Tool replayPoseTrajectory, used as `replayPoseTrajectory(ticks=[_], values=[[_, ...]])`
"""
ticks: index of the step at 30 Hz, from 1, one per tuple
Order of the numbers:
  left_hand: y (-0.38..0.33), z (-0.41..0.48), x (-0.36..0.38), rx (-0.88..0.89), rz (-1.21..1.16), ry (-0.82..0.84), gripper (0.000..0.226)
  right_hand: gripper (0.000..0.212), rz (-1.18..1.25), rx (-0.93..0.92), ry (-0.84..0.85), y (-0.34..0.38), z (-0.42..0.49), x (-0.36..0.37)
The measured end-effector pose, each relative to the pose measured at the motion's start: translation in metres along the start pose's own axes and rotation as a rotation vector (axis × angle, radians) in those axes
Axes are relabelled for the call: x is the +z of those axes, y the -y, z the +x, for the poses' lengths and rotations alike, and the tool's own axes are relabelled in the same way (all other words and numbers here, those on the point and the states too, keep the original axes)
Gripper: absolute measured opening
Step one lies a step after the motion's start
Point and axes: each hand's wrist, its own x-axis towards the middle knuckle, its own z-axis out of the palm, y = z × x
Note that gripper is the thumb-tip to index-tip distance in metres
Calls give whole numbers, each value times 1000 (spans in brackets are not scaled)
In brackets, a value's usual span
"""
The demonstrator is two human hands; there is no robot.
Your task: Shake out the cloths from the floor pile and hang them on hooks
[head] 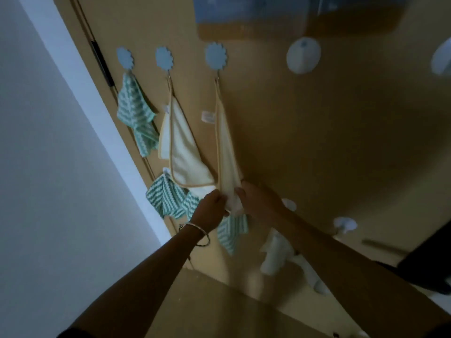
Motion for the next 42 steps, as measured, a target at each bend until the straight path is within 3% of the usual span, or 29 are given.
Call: replayPoseTrajectory(ticks=[4, 8, 17, 25, 28, 36, 42], values=[[14, -27, 14, -86, -100, -37, 17, 29, 105, 42, 100, -17, -23, 36], [28, -45, 20, -115, -41, -31, 20, 29, 71, -27, 195, -11, -44, 51], [49, -100, -25, -179, -78, -131, 16, 28, 77, -173, 293, 60, -55, 52], [137, -233, -98, -347, -455, -463, 17, 35, -25, -452, 533, 211, -119, 112], [181, -298, -128, -397, -521, -557, 18, 26, -48, -541, 648, 270, -165, 146], [308, -517, -222, -611, -606, -797, 14, 49, -231, -818, 995, 450, -336, 240], [352, -702, -232, -815, -784, -1153, 15, 37, -93, -1049, 1230, 567, -482, 294]])
